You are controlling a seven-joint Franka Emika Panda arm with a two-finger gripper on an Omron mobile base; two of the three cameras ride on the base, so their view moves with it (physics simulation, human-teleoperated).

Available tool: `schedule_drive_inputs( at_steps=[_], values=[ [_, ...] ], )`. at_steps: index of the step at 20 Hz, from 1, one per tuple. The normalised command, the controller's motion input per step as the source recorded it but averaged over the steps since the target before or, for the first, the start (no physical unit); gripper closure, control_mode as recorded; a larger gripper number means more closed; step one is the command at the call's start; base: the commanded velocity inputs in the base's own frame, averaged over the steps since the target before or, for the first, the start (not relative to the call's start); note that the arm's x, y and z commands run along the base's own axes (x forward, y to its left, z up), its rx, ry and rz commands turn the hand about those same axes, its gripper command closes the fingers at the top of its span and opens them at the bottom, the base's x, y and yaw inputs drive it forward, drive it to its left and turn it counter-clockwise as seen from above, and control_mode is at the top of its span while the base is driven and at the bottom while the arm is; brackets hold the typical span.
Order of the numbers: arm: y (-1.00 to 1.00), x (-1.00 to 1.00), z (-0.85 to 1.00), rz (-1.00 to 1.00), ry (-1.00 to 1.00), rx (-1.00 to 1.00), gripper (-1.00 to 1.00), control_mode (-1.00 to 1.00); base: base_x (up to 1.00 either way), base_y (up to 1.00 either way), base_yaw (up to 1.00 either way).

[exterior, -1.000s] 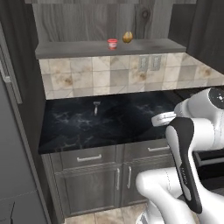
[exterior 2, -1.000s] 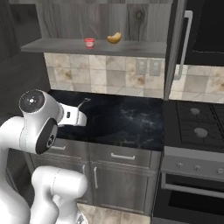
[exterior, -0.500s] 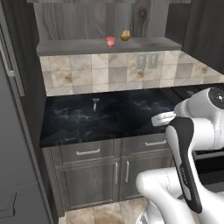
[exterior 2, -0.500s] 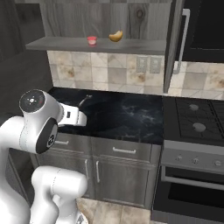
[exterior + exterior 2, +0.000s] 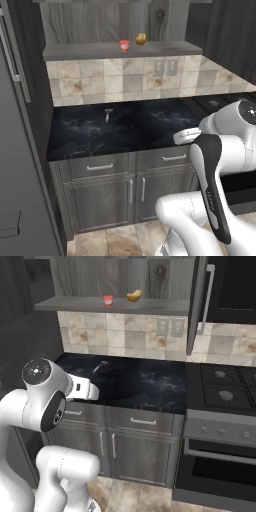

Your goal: Pick the jam and cereal from the counter and place them in the cabinets closest to them.

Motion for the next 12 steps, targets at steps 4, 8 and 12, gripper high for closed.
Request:
schedule_drive_inputs(
  at_steps=[4, 8, 12],
  values=[
    [0.0, 0.0, 0.0, 0.0, 0.0, 0.0, -1.0, 1.0, -0.04, 0.0, 0.0],
    [0.0, 0.0, 0.0, 0.0, 0.0, 0.0, -1.0, 1.0, 0.0, 0.0, 0.0],
    [0.0, 0.0, 0.0, 0.0, 0.0, 0.0, -1.0, 1.0, 0.0, 0.0, 0.0]
  ],
)
